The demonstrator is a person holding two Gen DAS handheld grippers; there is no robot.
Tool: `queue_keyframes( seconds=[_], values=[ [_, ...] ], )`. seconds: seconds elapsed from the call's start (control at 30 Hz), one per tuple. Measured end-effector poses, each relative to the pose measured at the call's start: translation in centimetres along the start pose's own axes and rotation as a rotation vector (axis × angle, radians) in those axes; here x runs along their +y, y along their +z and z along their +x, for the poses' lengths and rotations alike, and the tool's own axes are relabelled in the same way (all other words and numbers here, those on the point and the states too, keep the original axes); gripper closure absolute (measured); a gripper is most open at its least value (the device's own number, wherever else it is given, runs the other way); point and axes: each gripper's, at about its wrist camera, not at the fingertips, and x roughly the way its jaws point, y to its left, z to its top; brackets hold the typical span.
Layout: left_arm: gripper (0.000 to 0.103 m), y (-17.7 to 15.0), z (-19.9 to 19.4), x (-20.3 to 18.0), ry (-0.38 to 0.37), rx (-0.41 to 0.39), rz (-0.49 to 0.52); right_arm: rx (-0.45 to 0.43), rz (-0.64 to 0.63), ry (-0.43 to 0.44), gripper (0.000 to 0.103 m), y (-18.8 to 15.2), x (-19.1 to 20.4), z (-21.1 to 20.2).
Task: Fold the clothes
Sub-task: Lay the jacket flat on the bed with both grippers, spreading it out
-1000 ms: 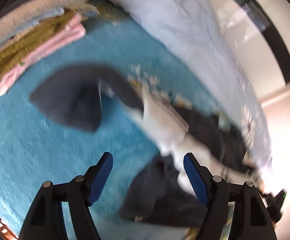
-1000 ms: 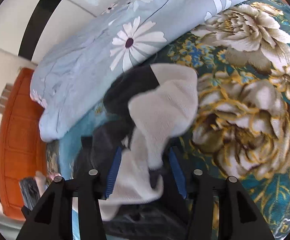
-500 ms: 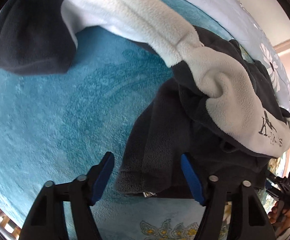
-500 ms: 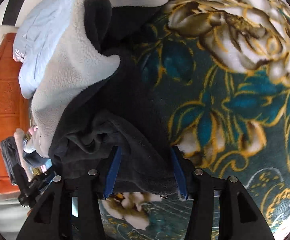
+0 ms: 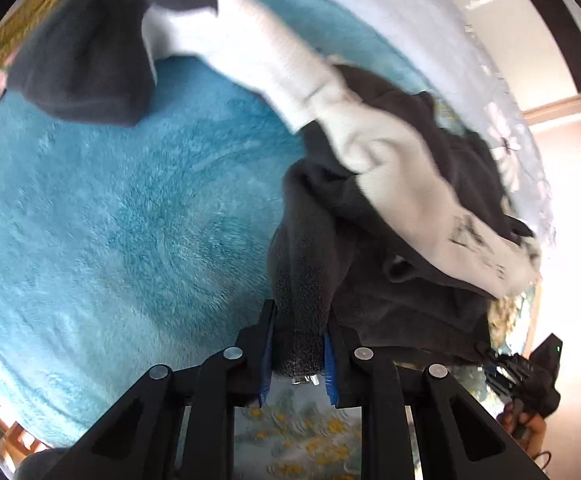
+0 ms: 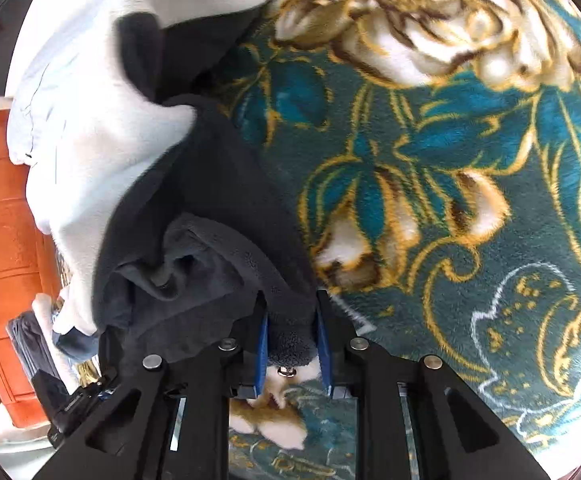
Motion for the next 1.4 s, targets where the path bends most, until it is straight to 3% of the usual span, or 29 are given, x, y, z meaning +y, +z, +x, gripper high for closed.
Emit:
queue_keyframes(
  seconds=[0.1,0.2,0.37,0.47,0.57,0.7,0.77,0.83,0.87,1.1,1.27,1.4],
  values=[
    [0.082,-1.8,-4.1,-1.3,-0.058,-0.025,0.066,-0.012,-0.064,-0.001,0.084,-0.1,1.7,-2.3],
    [0.082,-4.8,-6.5,0.2,-0.045,-0.021,0.113,-0.030,-0.177,-0.009,0.084,-1.3,3.1,-6.0],
    [0.082,-7.3,-4.2,1.9,0.007,0.107,0.071,0.088,-0.139,-0.097,0.084,-5.5,-1.5,-3.6],
    [0.081,-7.7,-4.2,0.8,0.066,0.103,0.120,0.158,-0.115,-0.150,0.084,-8.1,-4.2,-2.1],
    [0.077,-7.2,-5.0,0.4,0.048,0.097,0.121,0.210,-0.106,-0.200,0.084,-9.9,-6.3,-0.9],
    [0.055,-6.8,-6.2,0.0,0.087,0.025,0.127,0.120,-0.208,-0.241,0.079,-6.7,-2.9,-1.6],
    [0.049,-6.2,-7.4,-0.9,0.096,-0.040,0.129,0.075,-0.259,-0.261,0.075,-5.1,-1.2,-1.9],
    [0.043,-5.5,-7.7,-2.0,0.119,-0.098,0.141,0.029,-0.310,-0.281,0.062,-3.5,0.5,-2.2],
    [0.043,-5.0,-7.3,-2.5,0.140,-0.133,0.145,0.007,-0.336,-0.291,0.056,-2.7,1.3,-2.4],
    [0.042,-3.7,-4.6,-4.8,0.260,-0.327,0.103,-0.157,-0.514,-0.358,0.052,3.6,8.3,-2.2],
    [0.042,-4.2,-1.4,-3.4,0.349,-0.347,-0.004,-0.241,-0.589,-0.392,0.047,9.1,14.4,1.8],
    [0.042,-4.5,-0.3,-1.1,0.335,-0.322,-0.100,-0.241,-0.571,-0.468,0.047,12.7,16.3,6.1]
  ],
)
